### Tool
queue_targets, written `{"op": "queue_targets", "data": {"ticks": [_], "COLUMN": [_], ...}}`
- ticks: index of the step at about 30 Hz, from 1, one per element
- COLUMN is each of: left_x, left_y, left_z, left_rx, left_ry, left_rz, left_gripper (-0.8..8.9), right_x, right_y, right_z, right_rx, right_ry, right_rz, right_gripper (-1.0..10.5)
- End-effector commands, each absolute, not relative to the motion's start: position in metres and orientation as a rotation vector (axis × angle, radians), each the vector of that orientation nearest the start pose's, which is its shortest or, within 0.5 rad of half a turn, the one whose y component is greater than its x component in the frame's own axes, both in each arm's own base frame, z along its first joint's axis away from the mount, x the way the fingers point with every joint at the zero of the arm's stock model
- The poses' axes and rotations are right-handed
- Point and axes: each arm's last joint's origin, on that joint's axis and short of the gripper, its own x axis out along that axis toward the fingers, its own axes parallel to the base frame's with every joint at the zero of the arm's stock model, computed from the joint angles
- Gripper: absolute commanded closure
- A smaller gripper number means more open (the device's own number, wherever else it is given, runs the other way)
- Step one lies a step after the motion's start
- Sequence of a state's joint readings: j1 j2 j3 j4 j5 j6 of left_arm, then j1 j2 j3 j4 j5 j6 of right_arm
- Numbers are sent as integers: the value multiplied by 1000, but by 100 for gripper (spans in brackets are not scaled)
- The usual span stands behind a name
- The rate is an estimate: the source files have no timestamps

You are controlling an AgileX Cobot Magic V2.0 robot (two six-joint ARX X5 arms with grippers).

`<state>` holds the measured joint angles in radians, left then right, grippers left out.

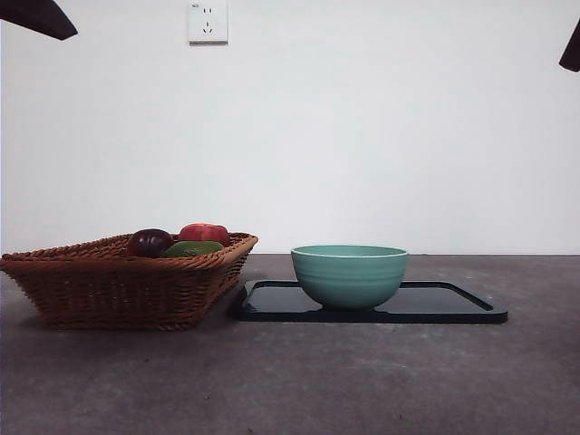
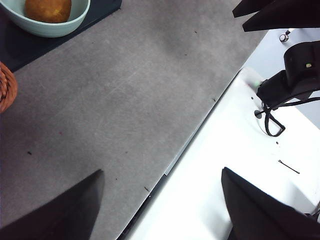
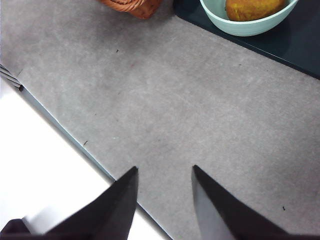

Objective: Pick up the wifruite, put it on the bowl, pick up the plate, put it on desk

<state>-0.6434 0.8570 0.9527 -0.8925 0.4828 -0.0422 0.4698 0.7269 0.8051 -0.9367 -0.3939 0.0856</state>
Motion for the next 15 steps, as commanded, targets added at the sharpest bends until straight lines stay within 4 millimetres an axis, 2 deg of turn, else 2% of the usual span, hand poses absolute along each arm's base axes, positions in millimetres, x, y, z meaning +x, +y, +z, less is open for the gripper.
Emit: {"op": "queue_targets", "data": {"ticks": [1,9,15], "left_x": [113,114,126], "left_y": [-103,-103,-112], "left_z": [322,323,331], "left_rx": [40,38,23], "left_ry": [841,819,712], "left_rz": [-1065,-1068,-1069], "left_gripper": [439,439,439], "right_x": [106,106,106], "right_y": [67,67,67], "right_z": [290,290,290], "right_rx": [49,49,49], "right_ry": [905,905,905], "right_rz": [780,781,780], "right_gripper": [774,774,774]}}
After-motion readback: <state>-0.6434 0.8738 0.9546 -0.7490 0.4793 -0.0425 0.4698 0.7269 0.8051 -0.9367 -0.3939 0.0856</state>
